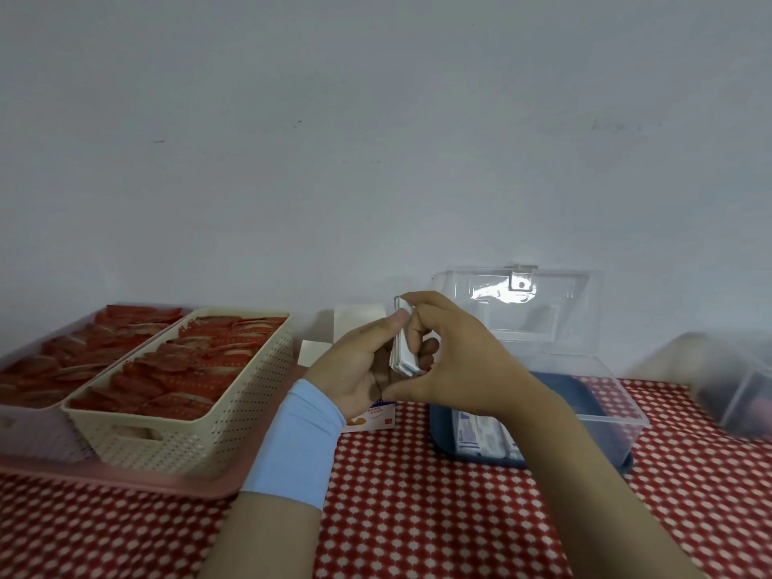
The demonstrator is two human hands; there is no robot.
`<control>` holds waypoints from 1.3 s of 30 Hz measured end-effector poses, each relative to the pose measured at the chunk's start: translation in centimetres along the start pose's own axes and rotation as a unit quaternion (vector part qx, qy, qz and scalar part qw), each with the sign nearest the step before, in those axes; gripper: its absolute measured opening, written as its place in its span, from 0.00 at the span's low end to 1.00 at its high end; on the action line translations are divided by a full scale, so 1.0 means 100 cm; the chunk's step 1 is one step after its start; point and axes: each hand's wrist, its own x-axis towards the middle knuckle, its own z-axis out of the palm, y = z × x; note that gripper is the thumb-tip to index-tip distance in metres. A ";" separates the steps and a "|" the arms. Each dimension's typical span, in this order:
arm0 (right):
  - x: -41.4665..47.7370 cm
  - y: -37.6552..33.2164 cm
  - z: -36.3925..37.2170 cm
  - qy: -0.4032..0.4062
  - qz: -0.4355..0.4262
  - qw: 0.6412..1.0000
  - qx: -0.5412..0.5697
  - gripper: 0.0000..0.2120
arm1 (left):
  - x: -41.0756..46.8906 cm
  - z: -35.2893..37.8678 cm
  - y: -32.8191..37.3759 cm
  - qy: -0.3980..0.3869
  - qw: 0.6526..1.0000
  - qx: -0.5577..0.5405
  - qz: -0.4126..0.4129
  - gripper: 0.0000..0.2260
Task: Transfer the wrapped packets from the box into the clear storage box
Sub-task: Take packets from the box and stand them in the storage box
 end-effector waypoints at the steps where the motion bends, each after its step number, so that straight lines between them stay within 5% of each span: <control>1: -0.001 0.000 -0.001 -0.005 0.015 1.000 0.010 0.22 | 0.000 -0.001 0.000 0.000 1.000 -0.006 0.001 0.21; 7: 0.004 0.006 -0.012 0.038 0.095 0.961 0.257 0.09 | -0.002 -0.007 0.003 -0.050 0.999 -0.022 0.000 0.18; 10: 0.006 0.007 -0.017 0.032 0.131 0.965 0.226 0.16 | -0.005 -0.007 0.002 -0.062 0.998 0.023 -0.007 0.18; 26: 0.004 0.010 -0.021 0.036 0.173 0.956 0.234 0.09 | -0.009 -0.010 0.001 -0.106 0.990 0.080 -0.040 0.15; 31: 0.007 0.005 -0.018 0.054 0.169 0.953 0.246 0.11 | -0.005 0.001 -0.001 -0.064 0.994 0.084 -0.011 0.13; 35: 0.003 0.007 -0.019 0.062 0.122 0.981 0.139 0.19 | 0.000 -0.002 -0.002 -0.018 0.999 0.030 0.006 0.15; 39: -0.003 -0.003 -0.021 -0.033 0.071 0.996 0.043 0.23 | 0.002 -0.002 -0.002 -0.009 1.000 -0.019 0.003 0.15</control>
